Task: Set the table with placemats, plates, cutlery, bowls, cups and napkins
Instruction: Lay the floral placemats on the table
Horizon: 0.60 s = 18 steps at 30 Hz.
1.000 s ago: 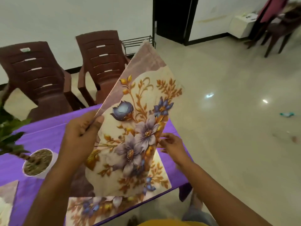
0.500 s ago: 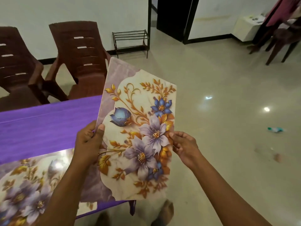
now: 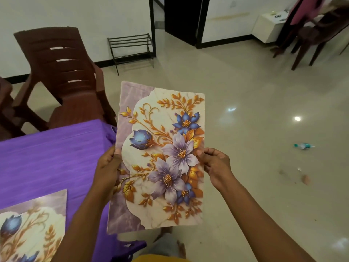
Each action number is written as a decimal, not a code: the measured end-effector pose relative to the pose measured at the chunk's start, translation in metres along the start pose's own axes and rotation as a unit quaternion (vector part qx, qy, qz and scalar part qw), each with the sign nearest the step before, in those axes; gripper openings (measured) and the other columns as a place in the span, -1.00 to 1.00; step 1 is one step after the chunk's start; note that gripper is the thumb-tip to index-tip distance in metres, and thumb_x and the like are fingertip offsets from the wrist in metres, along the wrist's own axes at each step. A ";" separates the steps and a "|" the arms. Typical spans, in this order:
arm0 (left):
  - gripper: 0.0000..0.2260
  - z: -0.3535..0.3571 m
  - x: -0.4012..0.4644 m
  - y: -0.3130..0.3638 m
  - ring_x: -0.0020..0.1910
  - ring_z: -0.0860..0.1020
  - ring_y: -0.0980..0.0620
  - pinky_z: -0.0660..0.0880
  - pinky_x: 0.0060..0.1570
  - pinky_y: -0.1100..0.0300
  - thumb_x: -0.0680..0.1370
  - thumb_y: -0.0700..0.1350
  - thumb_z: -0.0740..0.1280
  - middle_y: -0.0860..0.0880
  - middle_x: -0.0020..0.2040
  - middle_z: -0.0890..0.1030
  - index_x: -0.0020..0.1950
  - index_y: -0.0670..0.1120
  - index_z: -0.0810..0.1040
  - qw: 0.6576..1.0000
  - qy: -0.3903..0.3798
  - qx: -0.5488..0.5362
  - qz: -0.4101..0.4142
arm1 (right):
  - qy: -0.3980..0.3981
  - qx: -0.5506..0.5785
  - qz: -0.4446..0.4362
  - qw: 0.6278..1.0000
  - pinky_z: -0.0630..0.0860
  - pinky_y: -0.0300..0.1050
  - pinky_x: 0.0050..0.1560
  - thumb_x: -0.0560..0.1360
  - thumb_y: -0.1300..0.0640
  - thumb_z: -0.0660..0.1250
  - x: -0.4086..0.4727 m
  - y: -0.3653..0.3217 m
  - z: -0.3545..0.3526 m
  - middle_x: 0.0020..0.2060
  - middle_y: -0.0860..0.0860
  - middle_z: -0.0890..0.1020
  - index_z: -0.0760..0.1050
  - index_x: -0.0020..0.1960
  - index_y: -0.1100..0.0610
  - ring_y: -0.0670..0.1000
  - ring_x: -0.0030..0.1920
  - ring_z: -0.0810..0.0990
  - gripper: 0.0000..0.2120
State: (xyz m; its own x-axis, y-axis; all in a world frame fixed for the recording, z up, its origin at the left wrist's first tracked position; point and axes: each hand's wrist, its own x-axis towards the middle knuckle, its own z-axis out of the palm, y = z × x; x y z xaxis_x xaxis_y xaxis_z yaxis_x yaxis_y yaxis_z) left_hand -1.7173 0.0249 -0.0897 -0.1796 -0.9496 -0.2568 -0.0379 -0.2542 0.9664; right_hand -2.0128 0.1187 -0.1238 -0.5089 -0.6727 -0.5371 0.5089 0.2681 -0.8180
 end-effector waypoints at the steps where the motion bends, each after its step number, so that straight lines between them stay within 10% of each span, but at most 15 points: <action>1: -0.69 0.008 0.010 -0.002 -0.13 0.74 -0.08 0.62 -0.40 0.19 0.75 -0.03 0.16 -0.15 0.14 0.73 0.41 -0.07 0.55 1.000 -0.003 -0.002 -0.005 | 0.006 -0.003 -0.005 1.000 0.62 -0.14 -0.28 0.45 0.31 0.54 0.009 -0.006 -0.003 -0.14 0.18 0.72 0.64 0.05 0.33 0.08 -0.24 0.66 -0.79; 4: -0.72 0.025 0.041 -0.005 0.05 0.73 -0.15 0.70 -0.19 0.11 0.75 -0.09 0.16 -0.15 0.19 0.72 0.38 -0.08 0.57 1.000 -0.007 -0.012 0.001 | 0.018 -0.009 -0.020 1.000 0.64 -0.09 -0.17 0.47 0.30 0.53 0.038 -0.026 -0.008 -0.09 0.19 0.74 0.68 0.04 0.29 0.09 -0.18 0.68 -0.84; 9: -0.77 0.050 0.096 0.006 -0.40 0.65 0.17 0.54 -0.47 0.32 0.75 -0.11 0.16 0.03 -0.23 0.71 0.25 -0.13 0.59 0.999 0.035 0.013 0.028 | 0.052 -0.026 -0.028 0.998 0.62 -0.08 -0.26 0.54 0.32 0.44 0.100 -0.062 0.010 -0.05 0.24 0.73 0.63 0.03 0.24 0.14 -0.18 0.69 -0.92; 14: -0.78 0.058 0.158 0.012 0.06 0.70 -0.26 0.65 0.01 -0.12 0.72 -0.03 0.25 -0.13 0.05 0.74 0.21 0.00 0.67 0.991 0.113 0.022 0.062 | 0.063 -0.133 -0.069 0.987 0.66 0.21 -0.12 0.56 0.21 0.40 0.157 -0.094 0.043 -0.04 0.18 0.74 0.59 -0.05 0.04 0.29 -0.07 0.73 -0.92; 18: -0.81 0.064 0.199 0.029 -0.07 0.70 0.17 0.65 -0.09 0.27 0.72 -0.12 0.25 0.17 -0.12 0.74 0.26 -0.05 0.61 0.981 0.169 0.035 0.089 | 0.018 -0.154 -0.086 0.984 0.67 0.28 -0.06 0.54 0.20 0.42 0.198 -0.130 0.069 -0.14 0.15 0.76 0.63 0.03 -0.02 0.28 -0.08 0.74 -0.86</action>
State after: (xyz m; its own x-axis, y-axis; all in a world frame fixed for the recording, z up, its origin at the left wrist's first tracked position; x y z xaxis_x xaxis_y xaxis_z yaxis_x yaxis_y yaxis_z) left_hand -1.8174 -0.1595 -0.1117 0.1457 -0.9875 -0.0607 -0.1042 -0.0764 0.9916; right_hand -2.1319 -0.0965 -0.1092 -0.5966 -0.7032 -0.3868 0.1813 0.3514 -0.9185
